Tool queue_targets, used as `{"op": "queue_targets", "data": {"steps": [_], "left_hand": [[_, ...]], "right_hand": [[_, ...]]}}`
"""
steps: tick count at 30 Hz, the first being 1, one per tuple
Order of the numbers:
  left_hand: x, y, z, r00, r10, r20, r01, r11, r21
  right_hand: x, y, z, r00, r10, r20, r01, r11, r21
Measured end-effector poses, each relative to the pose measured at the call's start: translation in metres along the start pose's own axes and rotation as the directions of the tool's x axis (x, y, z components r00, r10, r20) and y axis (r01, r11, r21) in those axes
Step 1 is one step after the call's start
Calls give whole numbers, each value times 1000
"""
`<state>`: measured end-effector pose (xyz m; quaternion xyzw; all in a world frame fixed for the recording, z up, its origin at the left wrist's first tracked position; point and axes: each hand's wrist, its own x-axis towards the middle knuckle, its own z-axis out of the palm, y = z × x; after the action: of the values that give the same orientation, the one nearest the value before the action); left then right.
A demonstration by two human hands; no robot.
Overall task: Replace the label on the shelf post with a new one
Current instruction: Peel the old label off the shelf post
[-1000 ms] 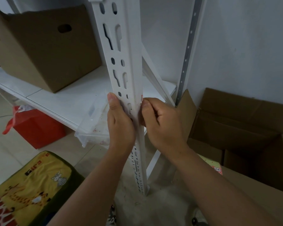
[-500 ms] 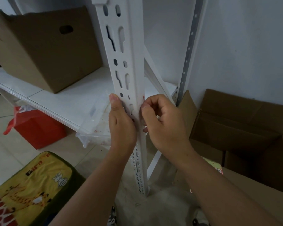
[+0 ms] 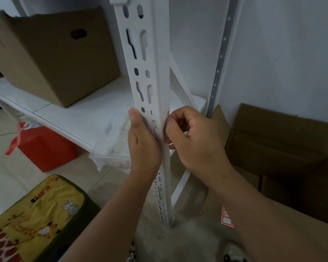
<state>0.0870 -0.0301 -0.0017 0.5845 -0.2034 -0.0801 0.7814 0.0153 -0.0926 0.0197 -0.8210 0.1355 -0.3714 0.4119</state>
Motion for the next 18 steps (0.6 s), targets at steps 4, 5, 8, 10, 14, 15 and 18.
{"op": "queue_targets", "data": {"steps": [4,5,8,10,14,15,18], "left_hand": [[-1,-1,0,1000,0,-19,0,1000,3],[-1,0,-1,1000,1,-19,-1,1000,5],[-1,1,-2,1000,22,-3,-22,1000,21],[-2,2,-1,1000,26,-3,-25,999,34],[-3,2,-2,999,35,14,-36,999,30],[-2,1,-2,999,33,7,-34,999,35],[-1,0,-2,999,26,-19,-26,999,34]], "right_hand": [[1,0,5,999,26,-44,-24,999,44],[1,0,6,997,55,-53,-50,996,79],[-1,1,9,990,127,-67,-112,976,189],[-2,0,9,986,153,-62,-134,961,242],[-3,1,8,971,237,-17,-215,907,362],[-4,2,8,964,266,-2,-244,886,394],[-6,4,5,952,303,38,-285,835,471]]}}
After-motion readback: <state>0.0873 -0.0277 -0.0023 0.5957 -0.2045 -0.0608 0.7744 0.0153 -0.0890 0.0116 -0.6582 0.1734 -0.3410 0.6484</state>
